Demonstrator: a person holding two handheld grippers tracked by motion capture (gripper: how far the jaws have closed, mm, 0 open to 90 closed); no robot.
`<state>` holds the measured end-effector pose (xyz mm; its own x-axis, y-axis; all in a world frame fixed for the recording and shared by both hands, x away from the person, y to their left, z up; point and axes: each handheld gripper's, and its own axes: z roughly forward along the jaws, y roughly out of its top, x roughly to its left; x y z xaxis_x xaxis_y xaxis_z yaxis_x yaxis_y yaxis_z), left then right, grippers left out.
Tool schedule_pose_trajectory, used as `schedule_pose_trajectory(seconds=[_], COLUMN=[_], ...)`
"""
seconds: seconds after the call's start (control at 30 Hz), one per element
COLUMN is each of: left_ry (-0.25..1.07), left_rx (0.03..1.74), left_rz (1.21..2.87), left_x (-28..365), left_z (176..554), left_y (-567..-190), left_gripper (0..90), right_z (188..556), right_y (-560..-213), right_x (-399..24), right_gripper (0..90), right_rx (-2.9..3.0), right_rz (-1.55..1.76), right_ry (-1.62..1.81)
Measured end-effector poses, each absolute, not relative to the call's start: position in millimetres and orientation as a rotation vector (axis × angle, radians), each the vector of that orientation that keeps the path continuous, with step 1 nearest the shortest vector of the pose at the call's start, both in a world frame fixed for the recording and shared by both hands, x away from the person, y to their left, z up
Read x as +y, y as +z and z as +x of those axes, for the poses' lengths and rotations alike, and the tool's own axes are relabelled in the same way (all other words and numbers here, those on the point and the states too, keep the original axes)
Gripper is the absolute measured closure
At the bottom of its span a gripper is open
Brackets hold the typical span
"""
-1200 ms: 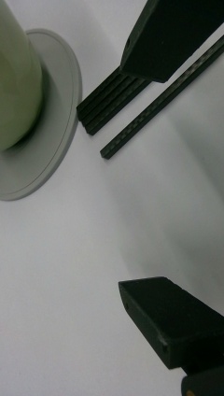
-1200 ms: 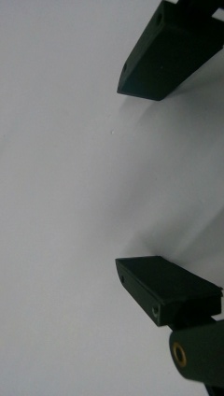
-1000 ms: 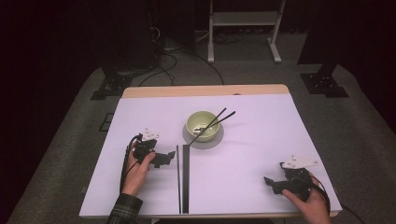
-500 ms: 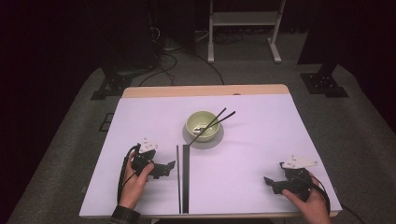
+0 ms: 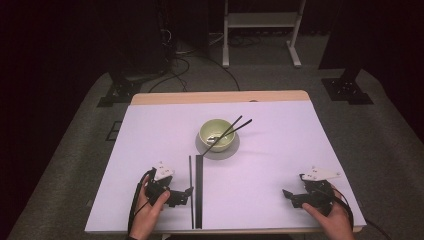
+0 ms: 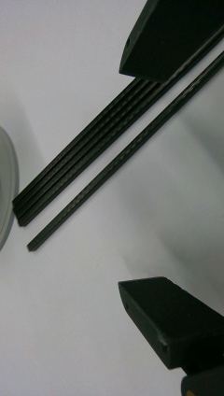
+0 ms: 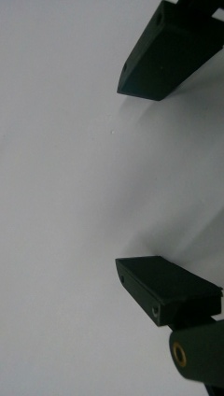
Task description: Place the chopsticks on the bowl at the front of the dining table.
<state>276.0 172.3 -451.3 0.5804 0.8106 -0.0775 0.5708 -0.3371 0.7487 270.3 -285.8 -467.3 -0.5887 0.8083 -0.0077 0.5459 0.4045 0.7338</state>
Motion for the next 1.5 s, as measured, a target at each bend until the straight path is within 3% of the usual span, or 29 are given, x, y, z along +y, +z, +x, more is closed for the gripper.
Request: schedule_pose_trajectory(seconds=[0.73,1.5], left_ry=[0.455,0.459], left_rx=[1.070,1.076], left_rz=[2.144,2.165], left_x=[159.4,170.3], left_z=[243.2,244.0], left_y=[-463.6,-462.5], left_gripper=[0.0,0.0], right_z=[270.2,270.3], right_y=[-467.3,-467.3], right_x=[-285.8,-285.8], right_gripper=[12.3,12.3], right_rx=[2.304,2.304], right_rz=[1.169,1.168], right_ry=[1.001,1.002])
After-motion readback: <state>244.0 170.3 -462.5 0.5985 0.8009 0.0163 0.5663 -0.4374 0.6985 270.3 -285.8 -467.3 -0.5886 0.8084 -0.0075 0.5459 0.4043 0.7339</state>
